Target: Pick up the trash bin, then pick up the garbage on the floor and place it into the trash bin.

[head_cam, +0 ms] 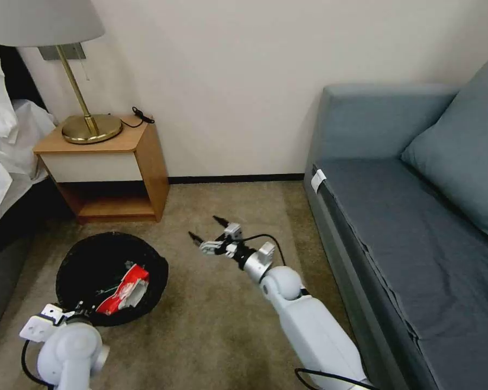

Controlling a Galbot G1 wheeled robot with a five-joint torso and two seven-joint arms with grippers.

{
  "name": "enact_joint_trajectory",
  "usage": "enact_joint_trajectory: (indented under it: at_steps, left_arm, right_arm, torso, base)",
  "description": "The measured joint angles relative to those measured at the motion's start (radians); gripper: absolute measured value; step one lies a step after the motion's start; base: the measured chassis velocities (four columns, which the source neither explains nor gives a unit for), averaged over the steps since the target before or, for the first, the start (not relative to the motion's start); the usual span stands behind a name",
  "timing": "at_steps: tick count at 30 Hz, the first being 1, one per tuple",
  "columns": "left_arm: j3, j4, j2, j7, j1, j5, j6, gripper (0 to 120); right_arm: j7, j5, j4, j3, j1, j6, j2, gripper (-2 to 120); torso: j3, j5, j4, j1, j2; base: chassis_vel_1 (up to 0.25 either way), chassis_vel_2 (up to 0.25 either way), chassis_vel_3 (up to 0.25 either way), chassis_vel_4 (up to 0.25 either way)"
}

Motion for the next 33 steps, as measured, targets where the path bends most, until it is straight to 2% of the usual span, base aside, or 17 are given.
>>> enact_joint_trajectory:
  at_steps: [2, 5, 14, 17, 20, 21, 24, 26, 28, 32, 33]
  left_arm:
    - [-0.012, 0.012, -0.002, -0.051, -0.034, -0.017, 0.004, 0]
    - [-0.025, 0.026, -0.002, -0.084, -0.061, -0.02, 0.016, 0]
    - [-0.048, 0.089, 0.016, -0.125, -0.108, -0.039, 0.065, 0]
    - [-0.051, 0.104, 0.019, -0.126, -0.115, -0.045, 0.069, 4]
    - [-0.055, 0.139, 0.025, -0.125, -0.121, -0.077, 0.077, 20]
    - [-0.055, 0.139, 0.025, -0.125, -0.121, -0.077, 0.077, 20]
    - [-0.062, 0.156, 0.029, -0.123, -0.122, -0.089, 0.078, 36]
    - [-0.063, 0.154, 0.029, -0.123, -0.12, -0.089, 0.078, 39]
    - [-0.065, 0.137, 0.03, -0.118, -0.112, -0.067, 0.079, 51]
    - [-0.067, 0.124, 0.03, -0.115, -0.109, -0.045, 0.076, 56]
    - [-0.069, 0.112, 0.03, -0.113, -0.107, -0.026, 0.073, 61]
  right_arm:
    - [-0.009, 0.0, 0.002, 0.013, -0.015, 0.0, -0.01, 100]
    - [-0.014, -0.003, 0.002, 0.023, -0.03, 0.002, -0.013, 100]
    - [-0.028, -0.037, 0.009, 0.032, -0.067, 0.01, -0.009, 100]
    - [-0.033, -0.051, 0.015, 0.031, -0.075, 0.01, -0.009, 100]
    - [-0.038, -0.068, 0.022, 0.032, -0.087, 0.01, -0.005, 100]
    - [-0.038, -0.068, 0.022, 0.032, -0.087, 0.01, -0.005, 100]
    - [-0.038, -0.085, 0.024, 0.037, -0.098, 0.011, 0.001, 100]
    - [-0.038, -0.088, 0.024, 0.038, -0.1, 0.011, 0.001, 100]
    - [-0.038, -0.098, 0.024, 0.042, -0.108, 0.016, 0.005, 100]
    - [-0.038, -0.1, 0.024, 0.044, -0.113, 0.019, 0.007, 100]
    - [-0.038, -0.102, 0.024, 0.046, -0.116, 0.023, 0.008, 100]
  torso:
    - [0.0, 0.0, 0.0, 0.0, 0.0]
    - [0.0, 0.0001, 0.0001, 0.0, 0.0]
    - [0.0, 0.0, 0.0002, 0.0, 0.0]
    - [0.0, 0.0001, 0.0002, 0.0, 0.0]
    - [0.0, 0.0001, 0.0002, 0.0, 0.0]
    - [0.0, 0.0001, 0.0002, 0.0, 0.0]
    - [0.0, 0.0002, 0.0002, 0.0, 0.0]
    - [0.0, 0.0002, 0.0002, 0.0, 0.0]
    - [0.0, -0.0004, 0.0002, 0.0, 0.0]
    - [0.0, 0.0, 0.0001, 0.0, 0.0]
    - [0.0, -0.0001, 0.0002, 0.0, 0.0]
  base:
    - [0.0, 0.0, 0.0, 0.0]
    - [0.0, 0.0, 0.0, 0.0]
    - [0.0, 0.0, 0.0, 0.0]
    - [0.0, 0.0, 0.0, 0.0]
    - [0.0, 0.0, 0.0, 0.0]
    - [0.0, 0.0, 0.0, 0.0]
    - [0.0, 0.0, 0.0, 0.0]
    - [0.0, 0.0, 0.0, 0.0]
    - [0.0, 0.0, 0.0, 0.0]
    - [0.0, 0.0, 0.0, 0.0]
    - [0.0, 0.0, 0.0, 0.0]
